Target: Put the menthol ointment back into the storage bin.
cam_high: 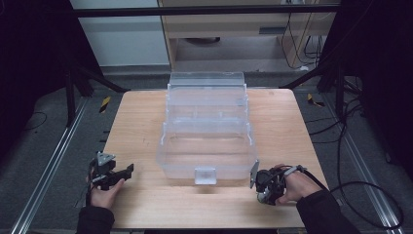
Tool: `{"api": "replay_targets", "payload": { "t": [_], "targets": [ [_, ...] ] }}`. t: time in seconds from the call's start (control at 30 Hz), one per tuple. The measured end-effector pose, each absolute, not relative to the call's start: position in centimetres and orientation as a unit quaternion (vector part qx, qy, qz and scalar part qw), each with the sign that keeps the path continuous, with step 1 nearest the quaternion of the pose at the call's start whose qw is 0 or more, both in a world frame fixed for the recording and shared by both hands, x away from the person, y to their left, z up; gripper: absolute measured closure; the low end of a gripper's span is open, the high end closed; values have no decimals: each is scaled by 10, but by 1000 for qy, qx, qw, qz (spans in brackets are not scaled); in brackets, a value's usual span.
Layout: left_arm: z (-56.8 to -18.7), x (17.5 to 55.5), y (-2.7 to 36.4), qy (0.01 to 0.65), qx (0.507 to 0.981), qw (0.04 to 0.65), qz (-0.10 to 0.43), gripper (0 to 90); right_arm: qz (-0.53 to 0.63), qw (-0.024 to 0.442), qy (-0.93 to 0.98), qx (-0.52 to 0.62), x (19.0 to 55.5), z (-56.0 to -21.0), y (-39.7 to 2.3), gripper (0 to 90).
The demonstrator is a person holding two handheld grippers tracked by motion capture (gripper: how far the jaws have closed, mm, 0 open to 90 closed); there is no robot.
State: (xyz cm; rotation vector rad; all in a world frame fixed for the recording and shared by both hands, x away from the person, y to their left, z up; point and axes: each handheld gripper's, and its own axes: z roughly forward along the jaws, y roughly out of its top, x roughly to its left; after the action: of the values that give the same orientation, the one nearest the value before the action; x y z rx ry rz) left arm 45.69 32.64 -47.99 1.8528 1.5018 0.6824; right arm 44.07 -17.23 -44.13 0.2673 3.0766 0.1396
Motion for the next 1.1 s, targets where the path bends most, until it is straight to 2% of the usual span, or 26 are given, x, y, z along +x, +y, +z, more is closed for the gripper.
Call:
{"api": "replay_targets", "payload": {
  "t": [0.43,1.1],
  "targets": [
    [-480,457,326,572,708,323,259,262,46,27,994,98,440,-433,-177,502],
    [-480,457,326,572,708,323,258,262,76,47,988,127,444,-379,-187,502]
  ]
}}
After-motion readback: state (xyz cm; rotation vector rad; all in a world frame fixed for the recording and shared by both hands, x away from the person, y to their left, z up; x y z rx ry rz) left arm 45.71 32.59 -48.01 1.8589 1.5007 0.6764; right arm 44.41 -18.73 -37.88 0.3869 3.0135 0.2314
